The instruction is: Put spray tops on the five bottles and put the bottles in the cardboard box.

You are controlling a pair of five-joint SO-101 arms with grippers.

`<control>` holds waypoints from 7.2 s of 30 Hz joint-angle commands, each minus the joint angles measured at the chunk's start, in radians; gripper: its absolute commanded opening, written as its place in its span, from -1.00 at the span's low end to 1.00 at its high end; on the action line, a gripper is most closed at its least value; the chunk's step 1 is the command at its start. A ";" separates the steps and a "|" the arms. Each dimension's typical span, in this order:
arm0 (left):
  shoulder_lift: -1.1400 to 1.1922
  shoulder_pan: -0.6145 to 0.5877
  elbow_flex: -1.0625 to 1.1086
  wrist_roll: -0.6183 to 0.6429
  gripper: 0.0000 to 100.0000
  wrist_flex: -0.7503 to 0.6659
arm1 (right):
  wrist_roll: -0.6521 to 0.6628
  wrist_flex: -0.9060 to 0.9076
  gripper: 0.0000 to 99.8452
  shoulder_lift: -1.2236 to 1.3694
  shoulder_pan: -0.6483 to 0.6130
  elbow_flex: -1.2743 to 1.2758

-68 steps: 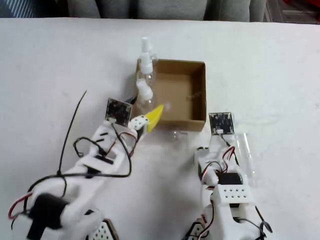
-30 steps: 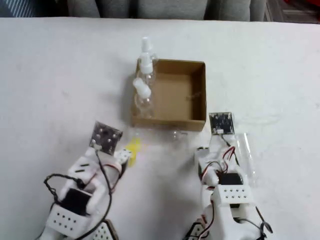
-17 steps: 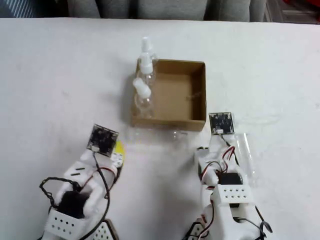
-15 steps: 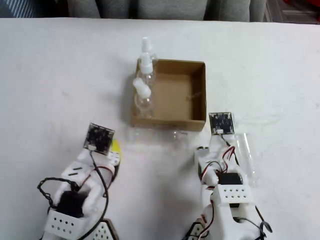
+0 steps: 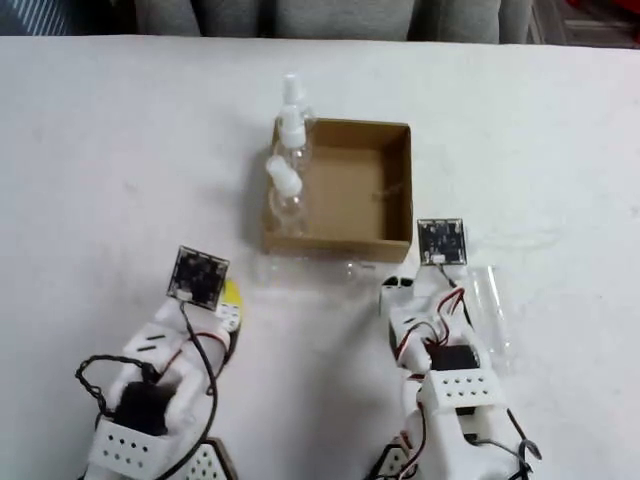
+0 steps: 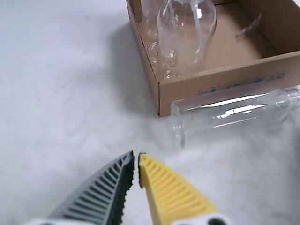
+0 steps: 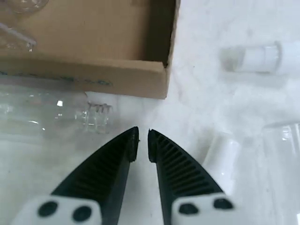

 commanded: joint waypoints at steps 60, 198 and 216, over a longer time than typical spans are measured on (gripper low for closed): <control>1.021 -0.044 -0.371 -0.229 -0.95 -0.269 | 0.044 0.911 -0.67 0.774 0.211 -0.977; 1.018 -0.044 -0.359 -0.226 -0.95 -0.270 | 1.659 0.857 -0.39 0.768 0.591 -0.985; 1.018 -0.044 -0.359 -0.226 -0.95 -0.270 | 0.956 0.938 -0.93 0.475 0.912 -0.977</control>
